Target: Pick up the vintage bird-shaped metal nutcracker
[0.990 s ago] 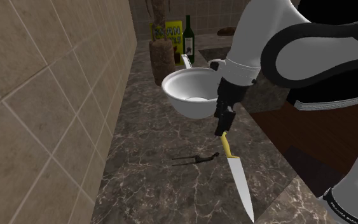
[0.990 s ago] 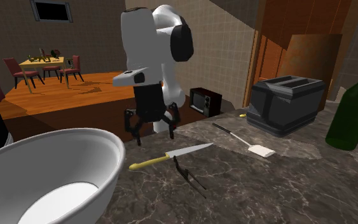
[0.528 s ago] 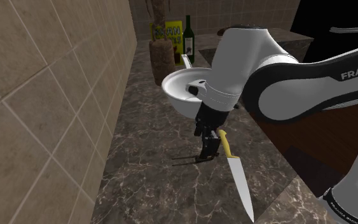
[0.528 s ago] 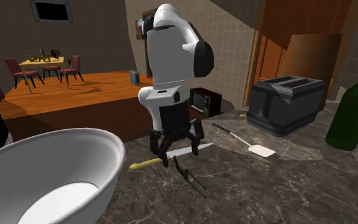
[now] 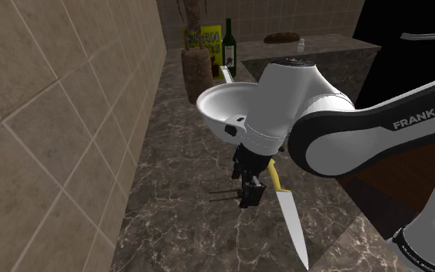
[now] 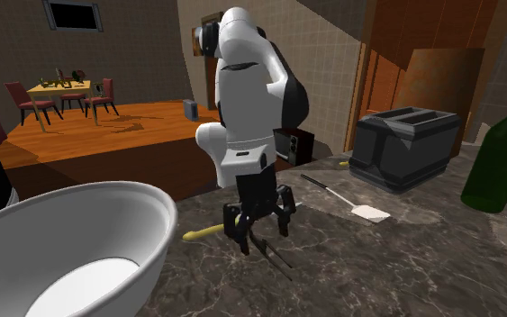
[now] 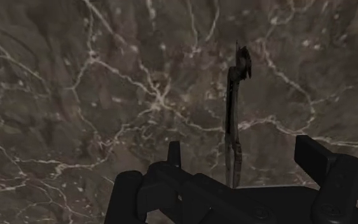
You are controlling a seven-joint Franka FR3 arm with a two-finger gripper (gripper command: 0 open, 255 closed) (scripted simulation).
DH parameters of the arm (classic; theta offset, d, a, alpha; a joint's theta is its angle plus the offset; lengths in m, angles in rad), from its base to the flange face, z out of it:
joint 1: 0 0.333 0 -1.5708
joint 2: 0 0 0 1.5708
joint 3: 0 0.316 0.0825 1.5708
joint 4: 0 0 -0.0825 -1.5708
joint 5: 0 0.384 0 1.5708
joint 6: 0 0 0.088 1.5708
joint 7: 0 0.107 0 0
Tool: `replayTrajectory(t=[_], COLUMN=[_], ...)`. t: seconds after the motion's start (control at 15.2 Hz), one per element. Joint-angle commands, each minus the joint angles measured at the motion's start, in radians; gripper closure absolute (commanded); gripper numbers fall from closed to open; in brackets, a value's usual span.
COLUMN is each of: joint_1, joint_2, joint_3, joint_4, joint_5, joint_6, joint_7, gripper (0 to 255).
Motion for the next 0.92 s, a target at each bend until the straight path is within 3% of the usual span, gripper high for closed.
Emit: replayTrajectory(t=[0.0, 0.07, 0.13, 0.86], joint_1=[0.000, 0.000, 0.001, -0.001], joint_2=[0.010, 0.010, 0.010, -0.004], joint_3=[0.001, 0.001, 0.002, -0.002], joint_4=[-0.011, -0.011, -0.010, 0.005], joint_5=[0.002, 0.002, 0.002, -0.001], joint_6=[0.021, 0.021, 0.020, -0.009], joint_7=[-0.004, -0.004, -0.003, -0.001], gripper=[0, 0, 255, 255])
